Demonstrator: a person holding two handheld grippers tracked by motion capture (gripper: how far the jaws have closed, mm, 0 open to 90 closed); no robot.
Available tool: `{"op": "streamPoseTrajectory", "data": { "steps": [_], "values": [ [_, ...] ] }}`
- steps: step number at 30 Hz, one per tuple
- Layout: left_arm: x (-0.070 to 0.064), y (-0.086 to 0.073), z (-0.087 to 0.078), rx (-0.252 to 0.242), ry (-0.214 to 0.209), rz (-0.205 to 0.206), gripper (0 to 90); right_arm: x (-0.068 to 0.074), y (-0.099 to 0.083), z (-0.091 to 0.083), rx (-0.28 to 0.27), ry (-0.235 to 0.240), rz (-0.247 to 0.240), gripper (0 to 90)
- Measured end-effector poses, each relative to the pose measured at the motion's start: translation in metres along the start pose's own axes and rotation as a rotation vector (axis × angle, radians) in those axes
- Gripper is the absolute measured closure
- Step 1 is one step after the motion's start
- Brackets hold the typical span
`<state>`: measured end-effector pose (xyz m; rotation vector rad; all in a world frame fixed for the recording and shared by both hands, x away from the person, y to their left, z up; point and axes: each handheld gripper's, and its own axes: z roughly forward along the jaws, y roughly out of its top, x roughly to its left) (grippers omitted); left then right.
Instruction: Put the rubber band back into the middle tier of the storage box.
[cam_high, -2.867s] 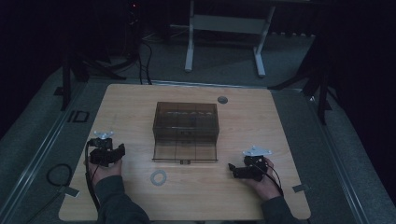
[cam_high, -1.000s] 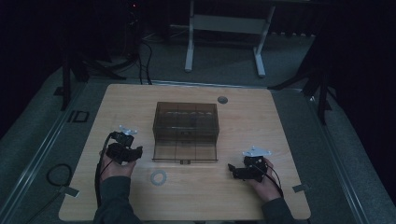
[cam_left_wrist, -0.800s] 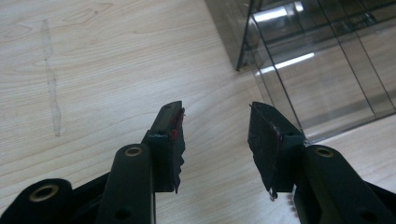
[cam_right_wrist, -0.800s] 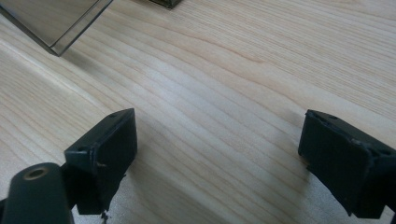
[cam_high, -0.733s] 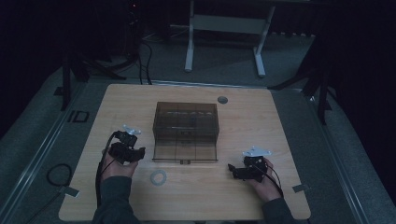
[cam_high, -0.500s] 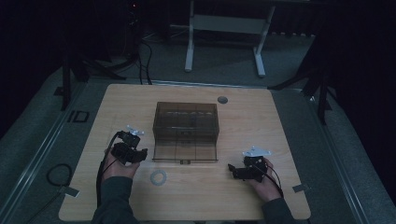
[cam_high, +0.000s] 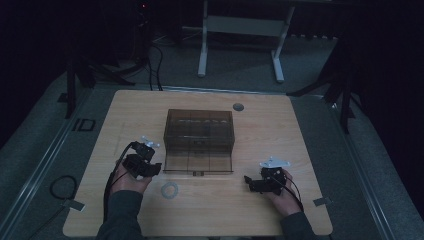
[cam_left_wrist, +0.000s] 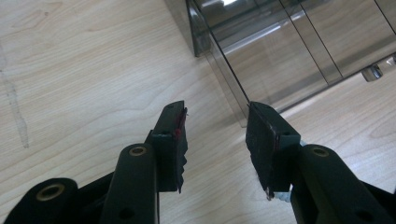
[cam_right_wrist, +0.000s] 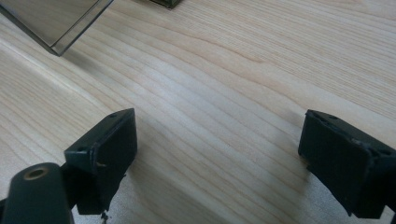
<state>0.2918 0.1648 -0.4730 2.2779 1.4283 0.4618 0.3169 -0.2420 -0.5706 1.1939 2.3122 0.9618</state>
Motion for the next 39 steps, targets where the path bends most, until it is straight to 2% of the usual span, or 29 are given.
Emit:
{"op": "streamPoseTrajectory", "data": {
  "steps": [17, 30, 39],
  "values": [
    [-0.014, 0.004, 0.001, 0.036, -0.049, 0.072, 58.4, 0.0, 0.0, 0.0, 0.0, 0.002, -0.002, 11.5],
    [-0.024, 0.006, 0.001, 0.053, -0.076, 0.099, 58.4, 0.0, 0.0, 0.0, 0.0, 0.003, -0.002, 11.5],
    [-0.033, 0.009, -0.002, 0.062, -0.103, 0.139, 57.8, 0.0, 0.0, 0.0, 0.0, 0.003, -0.002, 11.5]
  ]
}}
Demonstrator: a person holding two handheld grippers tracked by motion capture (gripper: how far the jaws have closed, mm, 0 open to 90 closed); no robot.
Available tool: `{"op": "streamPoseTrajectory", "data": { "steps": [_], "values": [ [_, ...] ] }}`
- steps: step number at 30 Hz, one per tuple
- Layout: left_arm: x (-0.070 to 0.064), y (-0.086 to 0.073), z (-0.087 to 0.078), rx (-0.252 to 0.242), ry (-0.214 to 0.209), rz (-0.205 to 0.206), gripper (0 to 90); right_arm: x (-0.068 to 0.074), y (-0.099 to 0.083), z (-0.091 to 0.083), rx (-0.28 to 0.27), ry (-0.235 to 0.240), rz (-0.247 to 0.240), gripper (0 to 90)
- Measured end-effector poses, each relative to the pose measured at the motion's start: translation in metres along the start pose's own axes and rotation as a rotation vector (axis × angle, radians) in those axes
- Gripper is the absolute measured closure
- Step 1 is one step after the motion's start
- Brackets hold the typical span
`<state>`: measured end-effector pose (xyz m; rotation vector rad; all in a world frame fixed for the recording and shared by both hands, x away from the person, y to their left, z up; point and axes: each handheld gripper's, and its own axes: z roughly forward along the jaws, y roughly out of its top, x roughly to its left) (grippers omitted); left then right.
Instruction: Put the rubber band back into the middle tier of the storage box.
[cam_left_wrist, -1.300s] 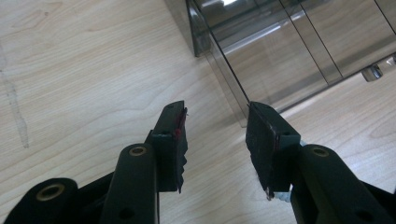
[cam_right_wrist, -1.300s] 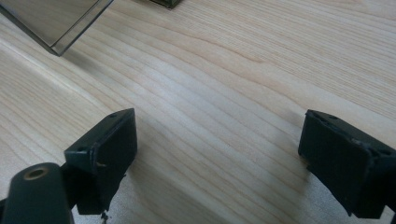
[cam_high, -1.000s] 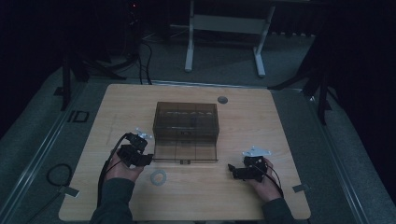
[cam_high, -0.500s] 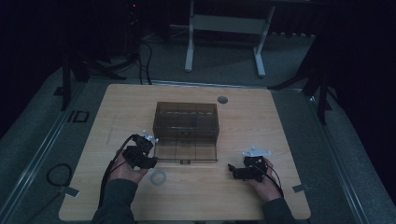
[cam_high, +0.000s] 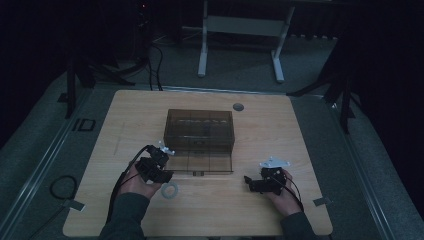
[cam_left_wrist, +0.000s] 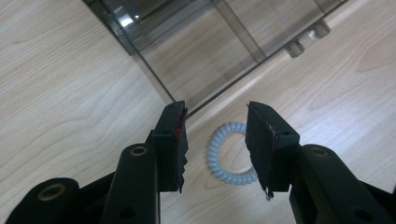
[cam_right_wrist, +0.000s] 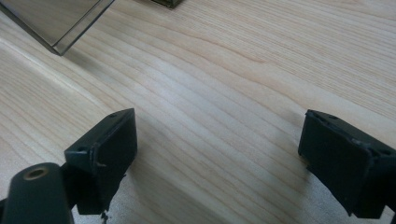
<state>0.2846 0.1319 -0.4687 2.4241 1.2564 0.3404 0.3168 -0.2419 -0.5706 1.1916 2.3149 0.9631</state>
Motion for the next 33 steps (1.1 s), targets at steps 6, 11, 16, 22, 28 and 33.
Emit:
{"op": "streamPoseTrajectory", "data": {
  "steps": [6, 11, 16, 22, 28, 33],
  "values": [
    [-0.004, 0.002, -0.001, 0.01, -0.016, 0.021, 57.7, 0.0, 0.0, 0.0, 0.0, 0.0, 0.0, 11.5],
    [-0.007, 0.002, -0.001, 0.014, -0.025, 0.03, 57.7, 0.0, 0.0, 0.0, 0.0, 0.0, -0.001, 11.5],
    [-0.008, 0.002, -0.001, 0.014, -0.032, 0.032, 57.7, 0.0, 0.0, 0.0, 0.0, 0.0, 0.0, 11.5],
    [-0.009, 0.001, -0.001, 0.019, -0.045, 0.035, 57.8, 0.0, 0.0, 0.0, 0.0, 0.0, 0.0, 11.5],
    [-0.01, 0.001, 0.0, 0.032, -0.056, 0.043, 58.0, 0.0, 0.0, 0.0, 0.0, 0.0, -0.001, 11.5],
    [-0.011, 0.001, 0.0, 0.041, -0.065, 0.049, 58.5, 0.0, 0.0, 0.0, 0.0, 0.0, 0.0, 11.5]
  ]
}}
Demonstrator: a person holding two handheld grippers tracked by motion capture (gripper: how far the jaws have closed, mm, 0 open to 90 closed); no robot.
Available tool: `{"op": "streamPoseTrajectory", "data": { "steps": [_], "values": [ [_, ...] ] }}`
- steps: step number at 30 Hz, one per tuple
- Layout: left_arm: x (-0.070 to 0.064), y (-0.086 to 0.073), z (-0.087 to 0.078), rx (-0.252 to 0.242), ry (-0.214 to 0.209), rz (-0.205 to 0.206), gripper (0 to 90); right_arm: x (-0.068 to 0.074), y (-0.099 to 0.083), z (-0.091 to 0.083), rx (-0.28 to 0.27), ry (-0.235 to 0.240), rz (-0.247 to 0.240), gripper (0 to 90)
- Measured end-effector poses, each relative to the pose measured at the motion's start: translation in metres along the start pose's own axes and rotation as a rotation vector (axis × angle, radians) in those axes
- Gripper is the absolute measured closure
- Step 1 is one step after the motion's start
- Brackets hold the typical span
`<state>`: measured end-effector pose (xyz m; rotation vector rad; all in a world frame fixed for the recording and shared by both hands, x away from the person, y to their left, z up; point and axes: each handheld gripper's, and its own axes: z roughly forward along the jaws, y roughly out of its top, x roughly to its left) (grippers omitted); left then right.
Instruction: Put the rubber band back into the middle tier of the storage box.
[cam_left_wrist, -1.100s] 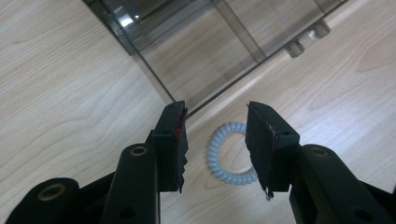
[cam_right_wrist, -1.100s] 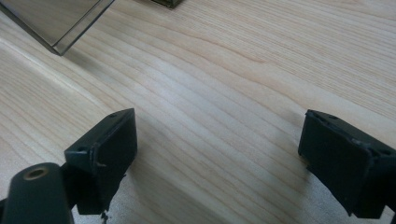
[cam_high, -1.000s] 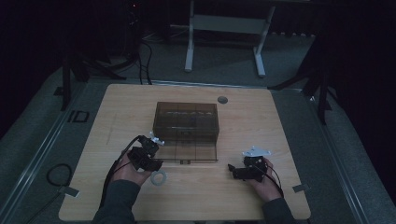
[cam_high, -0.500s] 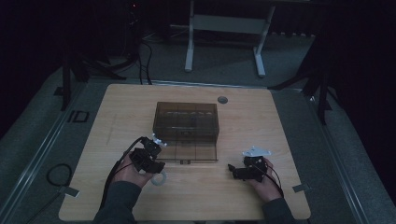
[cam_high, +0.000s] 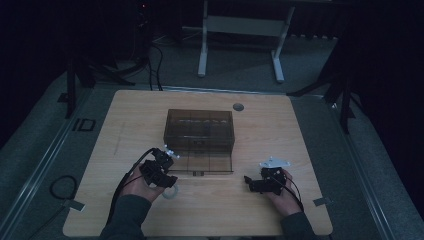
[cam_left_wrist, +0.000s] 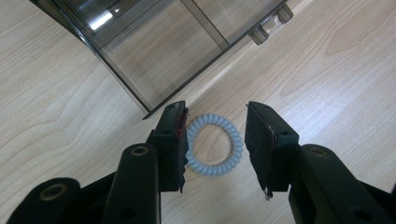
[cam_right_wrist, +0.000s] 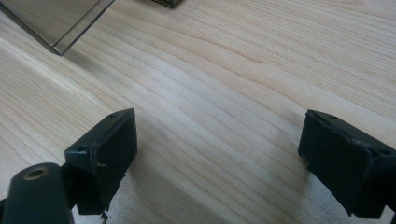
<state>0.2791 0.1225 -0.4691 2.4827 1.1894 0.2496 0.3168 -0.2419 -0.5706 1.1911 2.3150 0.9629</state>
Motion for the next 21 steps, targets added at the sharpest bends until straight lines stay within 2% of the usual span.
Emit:
{"op": "streamPoseTrajectory", "data": {
  "steps": [21],
  "values": [
    [-0.0012, -0.0045, 0.0092, 0.059, -0.039, 0.011, 59.2, 0.0, 0.0, 0.0, 0.0, 0.0, -0.001, 11.5]
  ]
}}
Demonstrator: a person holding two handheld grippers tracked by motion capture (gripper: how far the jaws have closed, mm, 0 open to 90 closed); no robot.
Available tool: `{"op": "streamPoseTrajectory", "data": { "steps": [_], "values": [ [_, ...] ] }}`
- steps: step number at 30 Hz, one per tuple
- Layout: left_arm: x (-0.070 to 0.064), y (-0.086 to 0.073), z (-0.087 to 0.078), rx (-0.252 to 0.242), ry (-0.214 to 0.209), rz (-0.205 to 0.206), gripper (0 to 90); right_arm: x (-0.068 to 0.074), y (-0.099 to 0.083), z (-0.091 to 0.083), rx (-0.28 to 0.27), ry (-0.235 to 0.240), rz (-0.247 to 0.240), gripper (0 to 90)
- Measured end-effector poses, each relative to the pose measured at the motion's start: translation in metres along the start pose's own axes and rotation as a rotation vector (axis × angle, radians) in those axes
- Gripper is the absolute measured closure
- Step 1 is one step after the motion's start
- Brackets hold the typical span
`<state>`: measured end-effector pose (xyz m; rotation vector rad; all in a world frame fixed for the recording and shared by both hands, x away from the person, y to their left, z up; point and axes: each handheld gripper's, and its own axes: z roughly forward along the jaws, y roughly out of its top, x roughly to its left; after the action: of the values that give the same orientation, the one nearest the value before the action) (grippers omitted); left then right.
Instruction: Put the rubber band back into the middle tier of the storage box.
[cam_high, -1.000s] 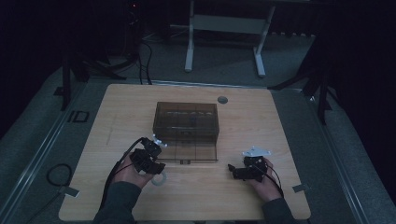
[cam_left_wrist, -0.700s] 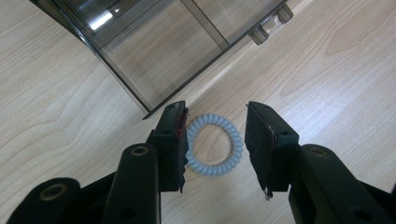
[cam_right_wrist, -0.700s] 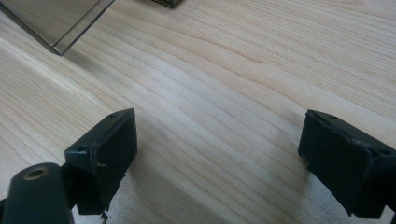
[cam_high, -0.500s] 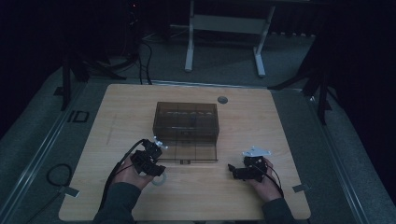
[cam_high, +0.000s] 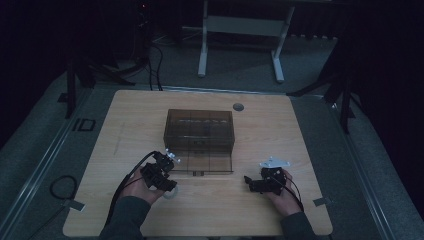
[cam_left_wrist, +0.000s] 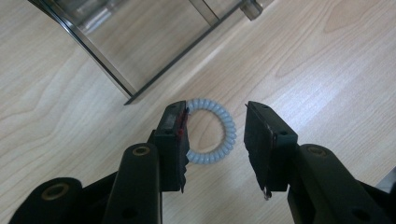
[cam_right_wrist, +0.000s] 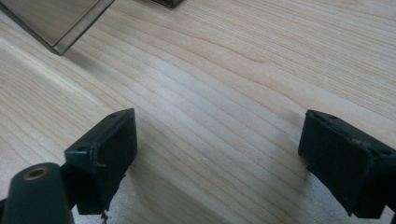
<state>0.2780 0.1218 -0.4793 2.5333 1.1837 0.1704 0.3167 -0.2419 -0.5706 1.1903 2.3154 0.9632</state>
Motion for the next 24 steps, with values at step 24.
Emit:
{"op": "streamPoseTrajectory", "data": {
  "steps": [24],
  "values": [
    [0.004, -0.004, 0.016, 0.043, -0.018, -0.004, 58.9, 0.0, 0.0, 0.0, -0.001, 0.001, -0.003, 11.5]
  ]
}}
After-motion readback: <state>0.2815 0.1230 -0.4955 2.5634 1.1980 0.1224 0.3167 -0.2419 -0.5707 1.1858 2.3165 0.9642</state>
